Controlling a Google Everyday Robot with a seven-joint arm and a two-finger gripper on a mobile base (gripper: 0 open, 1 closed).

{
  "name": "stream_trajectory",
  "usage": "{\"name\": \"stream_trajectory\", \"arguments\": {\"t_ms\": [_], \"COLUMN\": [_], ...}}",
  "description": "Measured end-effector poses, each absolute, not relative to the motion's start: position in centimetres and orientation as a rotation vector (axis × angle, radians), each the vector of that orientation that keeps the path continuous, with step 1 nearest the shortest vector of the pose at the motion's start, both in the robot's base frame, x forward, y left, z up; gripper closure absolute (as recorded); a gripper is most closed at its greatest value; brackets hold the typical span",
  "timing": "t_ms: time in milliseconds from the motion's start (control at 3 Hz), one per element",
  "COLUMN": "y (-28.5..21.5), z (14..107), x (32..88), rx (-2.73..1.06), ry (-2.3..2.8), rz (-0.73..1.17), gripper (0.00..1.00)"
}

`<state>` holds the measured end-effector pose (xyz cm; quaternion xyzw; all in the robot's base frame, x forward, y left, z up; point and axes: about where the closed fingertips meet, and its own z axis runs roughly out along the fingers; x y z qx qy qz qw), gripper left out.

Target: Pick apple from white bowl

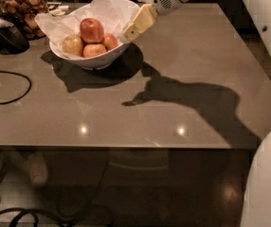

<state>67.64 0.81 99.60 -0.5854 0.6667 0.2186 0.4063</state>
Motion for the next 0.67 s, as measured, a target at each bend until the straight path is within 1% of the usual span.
{"name": "stream_trajectory", "arguments": {"t_ms": [667], "y": [4.5], "z": [97.6], "x": [70.9], "rx": [-1.449], "ry": [1.700], "rz": [0.643], "gripper": [0.00]}}
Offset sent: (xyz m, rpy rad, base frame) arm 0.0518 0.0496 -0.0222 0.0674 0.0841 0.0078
